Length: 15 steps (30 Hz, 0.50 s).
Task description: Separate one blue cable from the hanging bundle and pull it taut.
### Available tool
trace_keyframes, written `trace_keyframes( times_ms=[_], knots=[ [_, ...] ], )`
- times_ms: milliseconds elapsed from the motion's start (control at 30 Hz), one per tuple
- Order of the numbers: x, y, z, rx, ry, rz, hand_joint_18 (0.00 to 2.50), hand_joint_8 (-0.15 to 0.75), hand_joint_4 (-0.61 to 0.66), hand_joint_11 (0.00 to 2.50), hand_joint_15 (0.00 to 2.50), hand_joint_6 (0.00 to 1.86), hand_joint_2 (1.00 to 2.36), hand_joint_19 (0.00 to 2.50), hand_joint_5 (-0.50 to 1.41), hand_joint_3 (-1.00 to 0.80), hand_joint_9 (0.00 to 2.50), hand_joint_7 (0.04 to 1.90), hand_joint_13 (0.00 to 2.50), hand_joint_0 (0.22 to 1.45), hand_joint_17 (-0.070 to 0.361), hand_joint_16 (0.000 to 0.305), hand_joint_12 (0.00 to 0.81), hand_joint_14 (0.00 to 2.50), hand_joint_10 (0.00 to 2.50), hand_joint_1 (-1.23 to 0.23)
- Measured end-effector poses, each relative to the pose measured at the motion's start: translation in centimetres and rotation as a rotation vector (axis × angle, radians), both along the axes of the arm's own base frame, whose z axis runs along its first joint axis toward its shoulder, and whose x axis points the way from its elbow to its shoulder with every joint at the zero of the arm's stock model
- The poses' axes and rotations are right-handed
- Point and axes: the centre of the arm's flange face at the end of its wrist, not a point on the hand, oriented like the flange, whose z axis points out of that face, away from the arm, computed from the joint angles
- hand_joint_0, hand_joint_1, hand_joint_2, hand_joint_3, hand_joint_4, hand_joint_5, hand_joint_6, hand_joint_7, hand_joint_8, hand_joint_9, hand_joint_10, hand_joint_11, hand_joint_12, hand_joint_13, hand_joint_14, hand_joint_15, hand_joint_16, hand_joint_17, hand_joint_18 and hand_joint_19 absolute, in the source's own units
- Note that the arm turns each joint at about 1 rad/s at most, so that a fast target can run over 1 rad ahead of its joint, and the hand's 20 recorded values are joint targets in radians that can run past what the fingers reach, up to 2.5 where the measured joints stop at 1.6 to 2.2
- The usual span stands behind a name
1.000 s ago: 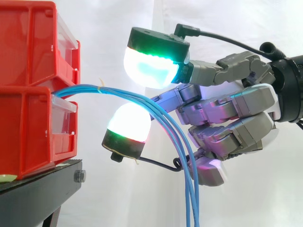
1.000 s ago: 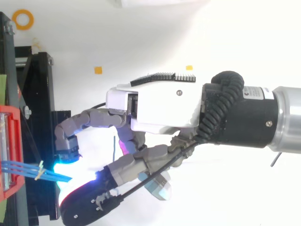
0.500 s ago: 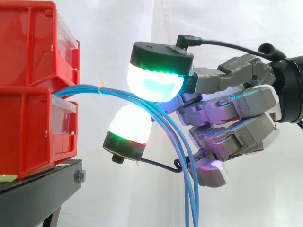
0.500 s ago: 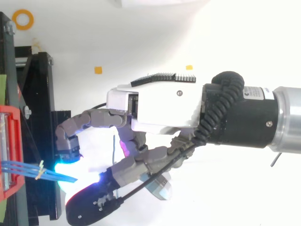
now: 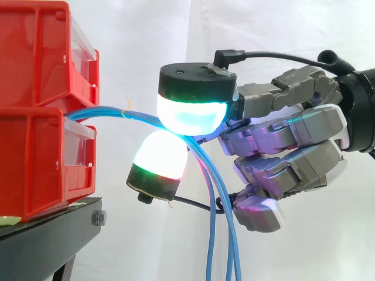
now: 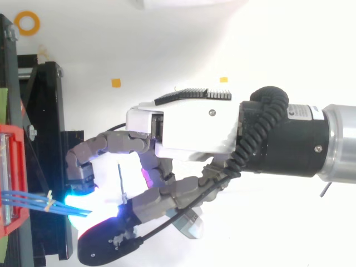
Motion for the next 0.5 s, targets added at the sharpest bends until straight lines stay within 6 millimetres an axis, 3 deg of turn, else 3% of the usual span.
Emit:
trace_keyframes(
  times_ms=[500],
  knots=[
    [-0.14, 0.45, -0.08, -0.002, 0.012, 0.006, 1.25, 0.233, 0.11, 0.62, 1.17, 0.51, 1.02, 0.86, 0.14, -0.16, 2.14, 1.28, 1.83, 0.73, 0.109, 0.049, 0.358, 0.02, 0.03, -0.77]
  ],
)
